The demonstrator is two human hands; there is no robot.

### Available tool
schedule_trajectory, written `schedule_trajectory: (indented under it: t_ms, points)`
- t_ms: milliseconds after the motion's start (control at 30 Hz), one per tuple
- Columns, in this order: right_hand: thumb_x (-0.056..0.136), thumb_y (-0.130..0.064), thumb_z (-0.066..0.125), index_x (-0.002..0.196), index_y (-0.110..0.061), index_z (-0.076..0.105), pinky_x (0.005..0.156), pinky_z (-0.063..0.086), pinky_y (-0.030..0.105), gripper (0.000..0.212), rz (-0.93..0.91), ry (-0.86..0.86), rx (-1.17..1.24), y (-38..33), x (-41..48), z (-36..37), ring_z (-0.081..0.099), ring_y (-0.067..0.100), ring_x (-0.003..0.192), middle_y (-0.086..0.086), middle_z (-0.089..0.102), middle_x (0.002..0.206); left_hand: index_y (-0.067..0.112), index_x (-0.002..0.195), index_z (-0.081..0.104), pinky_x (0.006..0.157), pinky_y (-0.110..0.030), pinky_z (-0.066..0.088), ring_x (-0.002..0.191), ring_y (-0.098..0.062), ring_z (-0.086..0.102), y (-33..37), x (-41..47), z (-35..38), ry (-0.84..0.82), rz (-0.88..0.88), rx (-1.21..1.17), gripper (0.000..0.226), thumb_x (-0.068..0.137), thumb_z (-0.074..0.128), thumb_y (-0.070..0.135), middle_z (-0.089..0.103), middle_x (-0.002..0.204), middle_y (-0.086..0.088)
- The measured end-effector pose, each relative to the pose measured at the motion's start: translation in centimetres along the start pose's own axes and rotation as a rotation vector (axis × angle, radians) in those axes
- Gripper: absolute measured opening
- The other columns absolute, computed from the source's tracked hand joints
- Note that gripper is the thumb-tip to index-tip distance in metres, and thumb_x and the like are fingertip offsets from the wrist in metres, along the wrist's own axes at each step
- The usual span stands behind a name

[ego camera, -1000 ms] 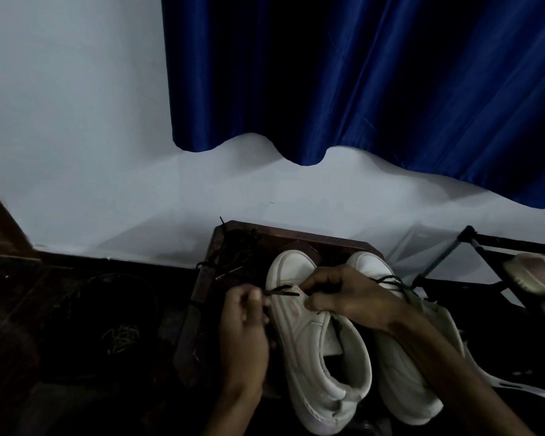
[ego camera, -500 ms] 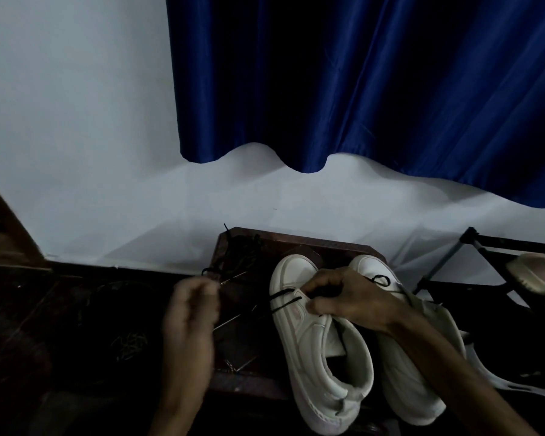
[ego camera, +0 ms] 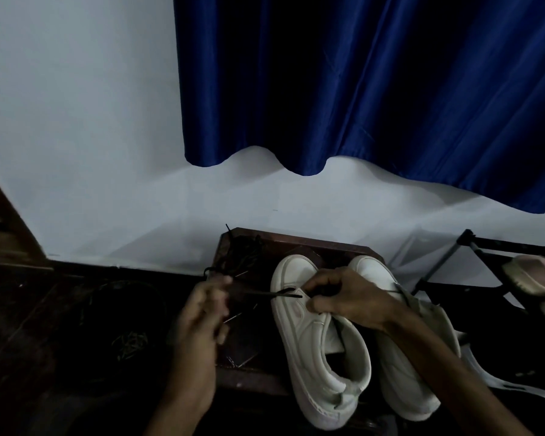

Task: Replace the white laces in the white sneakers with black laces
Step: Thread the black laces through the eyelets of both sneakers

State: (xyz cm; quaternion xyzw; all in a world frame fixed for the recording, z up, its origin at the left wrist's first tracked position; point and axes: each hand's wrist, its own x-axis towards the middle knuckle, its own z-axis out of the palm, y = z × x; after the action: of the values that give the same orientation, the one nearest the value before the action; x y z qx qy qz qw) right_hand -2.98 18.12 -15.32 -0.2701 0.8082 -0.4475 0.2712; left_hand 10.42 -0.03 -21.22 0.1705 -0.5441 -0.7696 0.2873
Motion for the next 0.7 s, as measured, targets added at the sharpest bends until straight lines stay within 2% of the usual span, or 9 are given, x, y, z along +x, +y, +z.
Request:
schedule_trajectory:
  t_ms: [100,167,233,300,400,433,533,600,700]
  points:
    - [0.075,0.001,0.074,0.079,-0.023,0.075,0.072,0.047,0.013,0.024,-0.030,0.028,-0.077,-0.1,0.1,0.3,0.062,0.000,0.080,-0.006,0.066,0.090,0.017,0.091,0.061,0.068,-0.021,0.052,0.083,-0.011,0.062,1.0,0.8,-2.4,-0.003,-0.117,-0.549,0.017,0.088,0.046,0.025,0.069,0.099,0.001]
    - [0.063,-0.026,0.078,0.073,-0.036,0.074,0.081,0.049,0.018,0.014,-0.016,0.074,-0.206,0.2,0.3,0.3,0.058,0.006,0.097,-0.011,0.058,0.103,0.019,0.082,0.062,0.081,-0.027,0.056,0.082,-0.014,0.065,1.1,1.0,-3.0,0.004,-0.153,-0.712,0.019,0.089,0.045,0.021,0.063,0.079,0.003]
    - [0.052,-0.044,0.072,0.072,-0.039,0.074,0.094,0.049,0.028,0.021,0.013,0.108,-0.272,0.7,0.4,0.2,0.054,0.010,0.107,-0.018,0.052,0.107,0.014,0.087,0.063,0.094,-0.036,0.052,0.082,-0.017,0.065,1.5,1.1,-3.7,-0.170,-0.192,-0.933,0.029,0.098,0.036,0.013,0.056,0.072,0.000]
    - [0.049,-0.048,0.070,0.071,-0.041,0.073,0.098,0.048,0.033,0.023,0.015,0.123,-0.267,0.9,0.5,0.3,0.053,0.009,0.108,-0.021,0.052,0.108,0.009,0.100,0.057,0.077,-0.032,0.054,0.070,-0.017,0.054,2.3,1.3,-4.3,-0.312,-0.179,-0.997,0.031,0.107,0.030,0.022,0.051,0.073,-0.004]
    - [0.048,-0.046,0.070,0.072,-0.052,0.069,0.099,0.047,0.038,0.025,0.009,0.116,-0.234,0.6,0.4,0.5,0.053,0.014,0.110,-0.018,0.055,0.111,0.025,0.084,0.057,0.035,-0.014,0.028,0.042,-0.004,0.027,2.3,0.3,-3.8,-0.079,-0.060,-0.259,0.031,0.080,0.066,0.055,0.039,0.052,0.010]
    - [0.047,-0.045,0.071,0.073,-0.054,0.067,0.099,0.047,0.041,0.028,0.011,0.112,-0.212,0.5,0.3,0.6,0.053,0.017,0.111,-0.014,0.059,0.111,0.031,0.087,0.058,0.038,-0.013,0.030,0.042,-0.003,0.034,2.3,-0.4,-2.8,-0.029,0.014,0.080,0.036,0.073,0.064,0.064,0.045,0.052,0.011]
    - [0.048,-0.043,0.070,0.075,-0.061,0.062,0.099,0.047,0.042,0.034,0.011,0.116,-0.207,0.4,0.3,0.6,0.052,0.020,0.112,-0.007,0.063,0.111,0.045,0.103,0.055,0.069,-0.021,0.049,0.079,0.004,0.062,0.2,-1.9,-0.4,-0.317,0.213,0.863,0.035,0.078,0.054,0.069,0.068,0.087,0.018]
    - [0.048,-0.042,0.070,0.075,-0.056,0.064,0.100,0.045,0.037,0.031,0.009,0.119,-0.229,0.3,0.3,0.7,0.050,0.019,0.113,-0.008,0.062,0.112,0.042,0.094,0.053,0.071,-0.023,0.049,0.079,0.004,0.063,-0.7,-1.9,0.0,-0.402,0.230,1.038,0.014,0.088,0.057,0.054,0.067,0.081,0.021]
    - [0.048,-0.042,0.068,0.078,-0.044,0.065,0.102,0.042,0.035,0.030,0.024,0.138,-0.256,0.3,0.3,0.7,0.048,0.017,0.115,-0.011,0.062,0.113,0.028,0.075,0.056,0.066,-0.023,0.045,0.065,0.002,0.057,-0.5,-1.3,-0.9,-0.533,0.191,0.837,0.021,0.096,0.057,0.034,0.060,0.066,0.016]
